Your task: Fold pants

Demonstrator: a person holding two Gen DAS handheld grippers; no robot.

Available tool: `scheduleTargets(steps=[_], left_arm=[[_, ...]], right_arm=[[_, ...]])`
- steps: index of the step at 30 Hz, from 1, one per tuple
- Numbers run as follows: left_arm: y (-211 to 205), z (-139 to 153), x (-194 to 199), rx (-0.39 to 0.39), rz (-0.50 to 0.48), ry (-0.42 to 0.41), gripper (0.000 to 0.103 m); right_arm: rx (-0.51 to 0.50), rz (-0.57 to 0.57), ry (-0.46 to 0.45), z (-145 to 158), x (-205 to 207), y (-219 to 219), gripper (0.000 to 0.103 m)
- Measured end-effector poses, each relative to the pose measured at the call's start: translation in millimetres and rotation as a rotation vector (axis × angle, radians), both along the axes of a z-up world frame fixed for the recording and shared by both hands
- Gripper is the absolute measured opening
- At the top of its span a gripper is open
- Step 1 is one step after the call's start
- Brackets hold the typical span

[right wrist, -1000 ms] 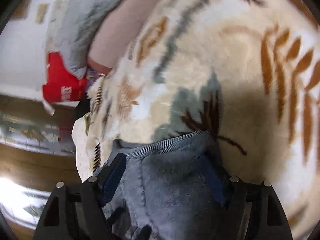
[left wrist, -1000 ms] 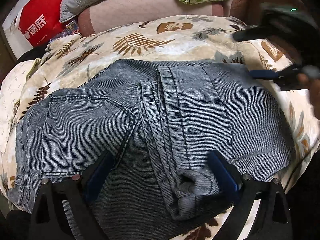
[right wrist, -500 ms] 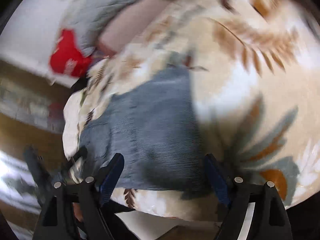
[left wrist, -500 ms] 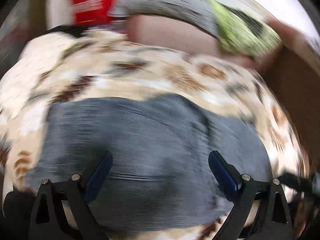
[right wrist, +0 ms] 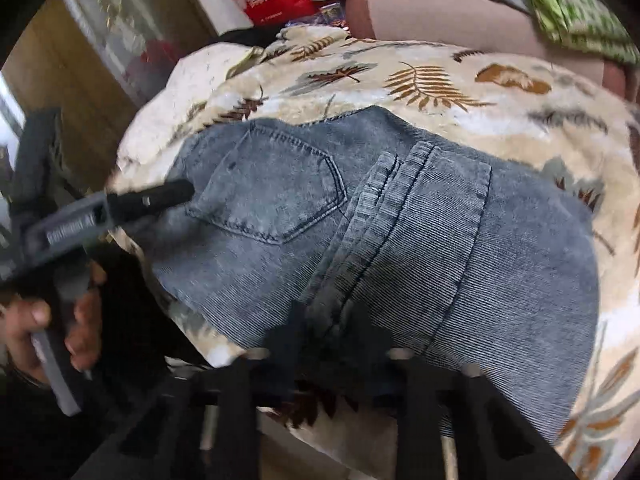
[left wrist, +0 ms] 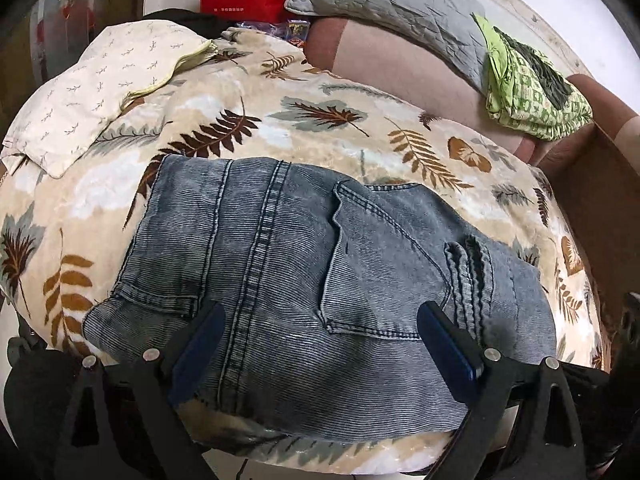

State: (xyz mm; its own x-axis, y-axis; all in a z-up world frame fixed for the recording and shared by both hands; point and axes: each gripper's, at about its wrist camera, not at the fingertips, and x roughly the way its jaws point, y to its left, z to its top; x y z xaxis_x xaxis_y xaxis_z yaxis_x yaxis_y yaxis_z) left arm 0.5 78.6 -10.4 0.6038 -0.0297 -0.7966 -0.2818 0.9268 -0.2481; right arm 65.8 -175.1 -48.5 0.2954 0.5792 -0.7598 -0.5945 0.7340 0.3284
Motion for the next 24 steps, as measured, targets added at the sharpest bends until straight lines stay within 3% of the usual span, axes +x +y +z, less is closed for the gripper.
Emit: scheduleTargets(steps=[7, 10, 12, 13, 16, 20, 24], left_arm=[[-3, 5, 3, 0.014, 0.000, -0.010, 0.097], [-15, 11, 11, 0.016, -0.034, -0.006, 0.097], [-29, 22, 15, 0.030, -0.070, -0.027, 0.097], [-34, 26, 17, 0.038, -0.085, -0.035, 0.097], [-57, 38, 30, 0.032, -0.137, -0.052, 0.097], [-100, 40, 44, 0.077, -0.229, -0.056, 0.097], [-141, 4, 55, 0.220, -0.315, 0.048, 0.097]], right_arm=[[0.143, 0.013, 0.019, 22, -6, -15, 0.014], [0.080, 0.047, 0.095, -14, -3, 3, 0.019], [0.157, 0.013, 0.133, -28, 3, -5, 0.019], [0.197, -0.003, 0.156, -24, 5, -11, 0.023], [0.288, -0.043, 0.156, -6, 4, -35, 0.067], [0.398, -0.154, 0.169, 6, -1, -90, 0.068], [0.540, -0.288, 0.257, -8, 8, -144, 0.068]])
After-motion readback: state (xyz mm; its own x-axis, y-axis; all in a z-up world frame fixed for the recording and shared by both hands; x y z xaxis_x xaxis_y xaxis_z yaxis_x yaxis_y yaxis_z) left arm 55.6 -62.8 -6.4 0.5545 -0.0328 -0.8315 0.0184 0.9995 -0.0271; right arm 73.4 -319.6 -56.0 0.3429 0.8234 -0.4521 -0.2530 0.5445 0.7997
